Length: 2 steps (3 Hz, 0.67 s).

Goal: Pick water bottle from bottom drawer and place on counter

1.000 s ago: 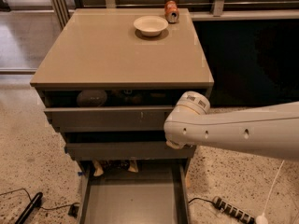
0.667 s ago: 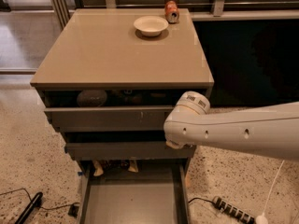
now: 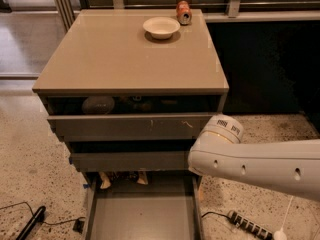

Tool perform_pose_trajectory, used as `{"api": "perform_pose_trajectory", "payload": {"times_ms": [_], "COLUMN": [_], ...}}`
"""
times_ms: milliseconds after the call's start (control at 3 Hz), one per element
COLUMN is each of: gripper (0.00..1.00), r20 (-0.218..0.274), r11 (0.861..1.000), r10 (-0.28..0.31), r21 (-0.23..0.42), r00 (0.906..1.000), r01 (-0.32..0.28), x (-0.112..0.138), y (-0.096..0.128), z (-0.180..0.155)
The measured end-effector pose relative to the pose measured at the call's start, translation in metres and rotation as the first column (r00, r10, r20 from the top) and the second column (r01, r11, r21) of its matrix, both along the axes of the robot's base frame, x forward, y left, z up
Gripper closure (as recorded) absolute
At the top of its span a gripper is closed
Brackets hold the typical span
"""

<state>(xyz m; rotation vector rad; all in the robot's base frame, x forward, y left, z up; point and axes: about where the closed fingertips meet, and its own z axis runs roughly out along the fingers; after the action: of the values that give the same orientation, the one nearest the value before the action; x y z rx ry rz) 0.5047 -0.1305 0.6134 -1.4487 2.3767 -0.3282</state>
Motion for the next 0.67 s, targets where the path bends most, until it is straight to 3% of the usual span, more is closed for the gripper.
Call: {"api": "perform_pose_trajectory", "payload": {"times_ms": [333, 667], "gripper": [1.00, 1.00], "r20": [0.008, 0.062], "r11": [1.000, 1.000], "r10": [-0.004, -0.017], "r21": [0.025, 0.027], "r00": [1.0000, 0.9979], "r01": [0.004, 0.016], "x": [0.010, 0.010], "y": [0.006, 0.000], "z": [0.007, 0.046]}}
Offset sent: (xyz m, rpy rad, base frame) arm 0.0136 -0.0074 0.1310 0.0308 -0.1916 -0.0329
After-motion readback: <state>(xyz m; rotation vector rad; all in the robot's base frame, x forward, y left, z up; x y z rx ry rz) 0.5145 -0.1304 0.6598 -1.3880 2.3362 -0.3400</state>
